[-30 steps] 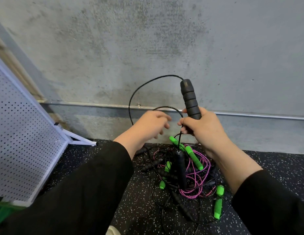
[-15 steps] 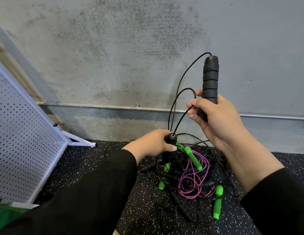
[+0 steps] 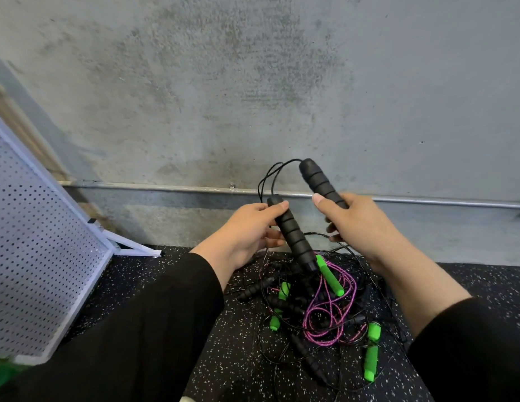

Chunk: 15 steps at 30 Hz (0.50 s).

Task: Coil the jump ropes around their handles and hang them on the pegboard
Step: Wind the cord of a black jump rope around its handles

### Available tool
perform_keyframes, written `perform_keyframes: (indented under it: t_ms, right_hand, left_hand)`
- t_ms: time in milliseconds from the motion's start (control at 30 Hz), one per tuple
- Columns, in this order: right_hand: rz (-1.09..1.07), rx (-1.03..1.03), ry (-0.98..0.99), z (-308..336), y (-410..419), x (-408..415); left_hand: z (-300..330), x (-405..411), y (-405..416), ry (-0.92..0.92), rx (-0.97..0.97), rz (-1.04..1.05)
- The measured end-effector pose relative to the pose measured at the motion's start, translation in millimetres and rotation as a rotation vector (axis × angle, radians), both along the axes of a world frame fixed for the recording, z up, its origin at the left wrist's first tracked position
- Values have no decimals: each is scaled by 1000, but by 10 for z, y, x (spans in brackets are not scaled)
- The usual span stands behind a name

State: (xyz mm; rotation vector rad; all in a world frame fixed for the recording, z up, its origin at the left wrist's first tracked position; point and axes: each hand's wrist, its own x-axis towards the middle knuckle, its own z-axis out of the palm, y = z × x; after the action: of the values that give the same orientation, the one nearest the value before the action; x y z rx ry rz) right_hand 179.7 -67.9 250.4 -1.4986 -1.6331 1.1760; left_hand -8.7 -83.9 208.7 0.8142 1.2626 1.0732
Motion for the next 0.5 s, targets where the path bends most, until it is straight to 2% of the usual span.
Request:
perform_keyframes:
  t_ms: [200, 367, 500]
  right_hand:
    - [72, -36, -29, -54, -113, -123]
    - [139, -376, 337, -13, -215, -152]
    - [176, -456, 420, 20, -256, -127]
  left_hand:
    - [71, 68, 6, -83, 8, 23]
    - [102, 83, -38, -52, 45, 47]
    - [150, 61, -67, -65, 78, 98]
